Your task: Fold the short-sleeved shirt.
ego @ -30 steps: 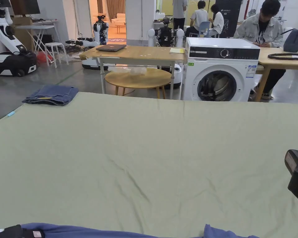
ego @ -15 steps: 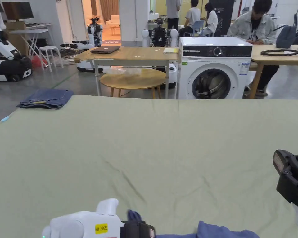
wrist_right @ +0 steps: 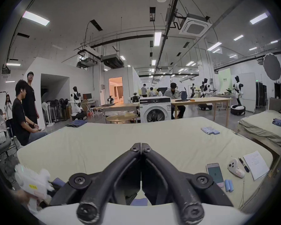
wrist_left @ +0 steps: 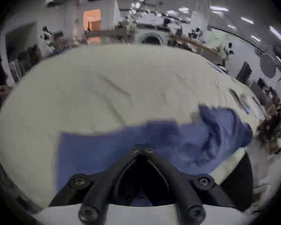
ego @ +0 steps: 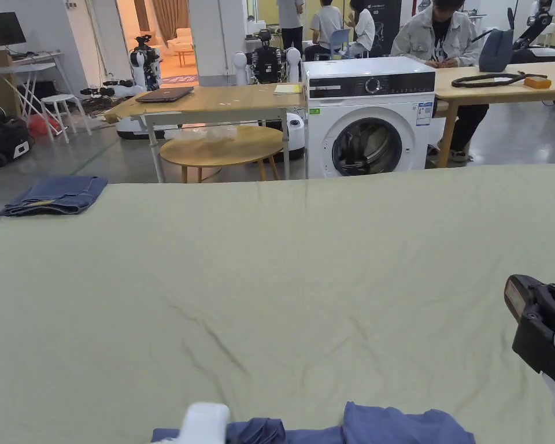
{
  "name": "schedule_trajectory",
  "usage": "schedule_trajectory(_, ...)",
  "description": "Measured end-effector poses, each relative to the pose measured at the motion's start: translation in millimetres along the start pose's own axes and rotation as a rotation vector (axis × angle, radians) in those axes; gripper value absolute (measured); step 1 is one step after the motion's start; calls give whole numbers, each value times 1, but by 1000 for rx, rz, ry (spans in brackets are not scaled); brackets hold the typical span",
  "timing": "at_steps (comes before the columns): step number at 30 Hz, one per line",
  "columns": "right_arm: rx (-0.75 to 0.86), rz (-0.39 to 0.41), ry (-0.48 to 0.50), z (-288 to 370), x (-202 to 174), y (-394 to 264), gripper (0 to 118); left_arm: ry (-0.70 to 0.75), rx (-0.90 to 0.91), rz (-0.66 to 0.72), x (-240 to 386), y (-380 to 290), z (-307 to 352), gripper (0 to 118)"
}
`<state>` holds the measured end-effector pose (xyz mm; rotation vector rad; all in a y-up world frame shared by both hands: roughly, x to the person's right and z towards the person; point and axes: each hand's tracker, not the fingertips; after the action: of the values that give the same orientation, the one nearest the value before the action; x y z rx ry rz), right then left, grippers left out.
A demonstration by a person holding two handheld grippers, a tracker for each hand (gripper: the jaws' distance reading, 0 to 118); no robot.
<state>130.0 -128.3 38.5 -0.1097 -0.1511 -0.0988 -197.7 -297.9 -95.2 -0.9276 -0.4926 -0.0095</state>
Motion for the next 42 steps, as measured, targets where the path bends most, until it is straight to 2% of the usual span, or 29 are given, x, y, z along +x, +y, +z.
schedule_trajectory(2,-1,-4,0,1,0,-1,0,-37,-55,-32,22,-11,-17,0)
schedule_trajectory(5,3,-1,-6,5,2,0,0,-36,-13,-87,46,-10,-18,0)
schedule_trajectory(7,7,4,-13,6,3,2,0,-178,-23,-11,43,-2,-14,0)
schedule_trajectory(11,22,-7,-24,8,6,6,0,-259,47,78,15,13,13,0)
schedule_trajectory(14,25,-10,-28,7,5,8,0,-459,154,261,-44,22,42,0)
schedule_trajectory(15,24,-8,-29,7,4,8,0,-527,176,336,-69,22,50,6)
schedule_trajectory(16,22,-4,-31,6,3,7,0,-596,189,417,-97,22,56,44)
schedule_trajectory(17,17,-1,-31,5,2,7,0,-651,180,490,-122,20,59,86)
schedule_trajectory(18,9,4,-30,4,1,6,0,-692,145,528,-145,15,59,116)
schedule_trajectory(19,2,11,-28,3,-1,5,0,-730,137,564,-166,8,59,118)
schedule_trajectory(20,0,15,-27,3,-3,5,0,-722,241,631,-185,1,61,118)
schedule_trajectory(21,-4,17,-24,3,-5,4,0,-730,125,666,-196,-8,57,118)
schedule_trajectory(23,-11,17,-16,2,-8,3,0,-669,75,788,-214,-22,46,118)
schedule_trajectory(25,-15,18,-12,1,-13,3,0,-615,57,835,-217,-28,34,118)
schedule_trajectory(27,-16,27,-7,2,-17,4,0,-640,7,861,-216,-39,8,113)
schedule_trajectory(29,-16,41,-3,2,-21,5,0,-809,113,884,-214,-37,0,90)
schedule_trajectory(30,-17,46,-2,2,-22,6,0,-849,58,929,-203,-34,-14,90)
schedule_trajectory(31,-17,47,-2,1,-24,6,0,-821,-26,948,-191,-33,-26,85)
schedule_trajectory(32,-18,45,-1,0,-24,8,0,-763,-79,928,-182,-32,-34,70)
schedule_trajectory(33,-17,41,2,0,-26,8,0,-630,-94,857,-182,-29,-36,32)
schedule_trajectory(34,-16,39,4,0,-27,9,0,-532,-113,825,-179,-29,-38,12)
schedule_trajectory(35,-16,41,5,1,-28,10,0,-549,-71,859,-187,-32,-33,12)
schedule_trajectory(36,-14,46,7,2,-29,10,0,-686,-32,923,-192,-33,-25,12)
schedule_trajectory(38,-8,52,10,2,-30,12,0,-624,-36,928,-202,-36,-7,11)
schedule_trajectory(40,-7,53,13,1,-30,13,0,-503,22,895,-224,-41,18,9)
schedule_trajectory(42,-2,47,19,0,-30,13,0,-515,89,968,-248,-50,43,7)
